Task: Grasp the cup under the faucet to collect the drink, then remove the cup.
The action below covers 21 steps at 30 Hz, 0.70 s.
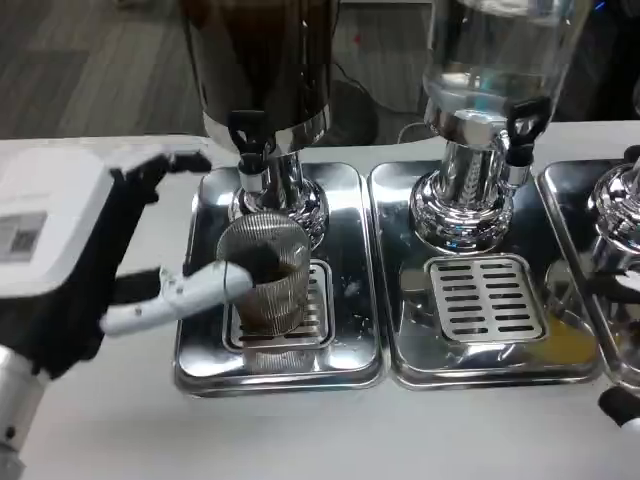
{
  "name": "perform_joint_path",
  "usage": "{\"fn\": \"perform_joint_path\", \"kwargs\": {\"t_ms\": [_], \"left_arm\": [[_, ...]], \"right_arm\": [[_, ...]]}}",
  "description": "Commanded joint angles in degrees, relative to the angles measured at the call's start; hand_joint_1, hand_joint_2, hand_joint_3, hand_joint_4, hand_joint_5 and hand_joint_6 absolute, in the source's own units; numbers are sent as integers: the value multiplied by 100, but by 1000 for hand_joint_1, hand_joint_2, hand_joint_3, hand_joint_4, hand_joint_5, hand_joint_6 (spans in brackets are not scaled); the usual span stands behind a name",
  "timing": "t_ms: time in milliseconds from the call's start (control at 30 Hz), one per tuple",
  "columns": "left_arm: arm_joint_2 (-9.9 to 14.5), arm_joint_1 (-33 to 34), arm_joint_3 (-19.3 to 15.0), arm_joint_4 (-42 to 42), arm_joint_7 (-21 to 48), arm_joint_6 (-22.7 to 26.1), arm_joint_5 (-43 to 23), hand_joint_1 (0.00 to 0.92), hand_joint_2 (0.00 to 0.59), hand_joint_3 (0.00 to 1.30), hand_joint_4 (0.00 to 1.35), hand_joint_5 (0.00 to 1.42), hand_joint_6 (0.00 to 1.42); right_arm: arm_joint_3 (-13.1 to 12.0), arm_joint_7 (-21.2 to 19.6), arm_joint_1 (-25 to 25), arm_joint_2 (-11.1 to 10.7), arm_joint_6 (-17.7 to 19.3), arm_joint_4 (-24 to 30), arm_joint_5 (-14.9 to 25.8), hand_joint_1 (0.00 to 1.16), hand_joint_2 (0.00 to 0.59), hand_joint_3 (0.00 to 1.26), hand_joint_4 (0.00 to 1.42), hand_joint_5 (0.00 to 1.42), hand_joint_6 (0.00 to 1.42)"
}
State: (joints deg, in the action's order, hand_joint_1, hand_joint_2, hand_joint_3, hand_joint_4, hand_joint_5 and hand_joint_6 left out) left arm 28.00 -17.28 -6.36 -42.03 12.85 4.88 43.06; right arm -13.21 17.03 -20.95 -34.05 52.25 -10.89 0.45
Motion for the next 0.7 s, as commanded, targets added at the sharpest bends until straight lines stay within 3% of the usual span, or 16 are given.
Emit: {"fn": "perform_joint_path", "kwargs": {"t_ms": [33,267,500,700], "left_arm": [[-71,-564,-277,-131,-53,-246,-45,0,32,389,332,464,795],[-157,-1368,-664,-86,-136,-703,-17,0,37,390,338,443,736],[-287,-1978,-711,161,-288,-1120,78,0,40,390,339,414,696],[-475,-2365,-576,301,-461,-1373,218,0,41,390,345,415,694]], "right_arm": [[254,404,175,-31,-452,141,465,547,158,222,195,231,162],[605,1058,622,-2,-1402,265,897,559,140,222,194,227,160],[820,1445,1166,11,-1866,158,763,526,144,180,71,134,82],[1057,1529,1537,210,-2197,123,695,537,133,150,80,131,92]]}}
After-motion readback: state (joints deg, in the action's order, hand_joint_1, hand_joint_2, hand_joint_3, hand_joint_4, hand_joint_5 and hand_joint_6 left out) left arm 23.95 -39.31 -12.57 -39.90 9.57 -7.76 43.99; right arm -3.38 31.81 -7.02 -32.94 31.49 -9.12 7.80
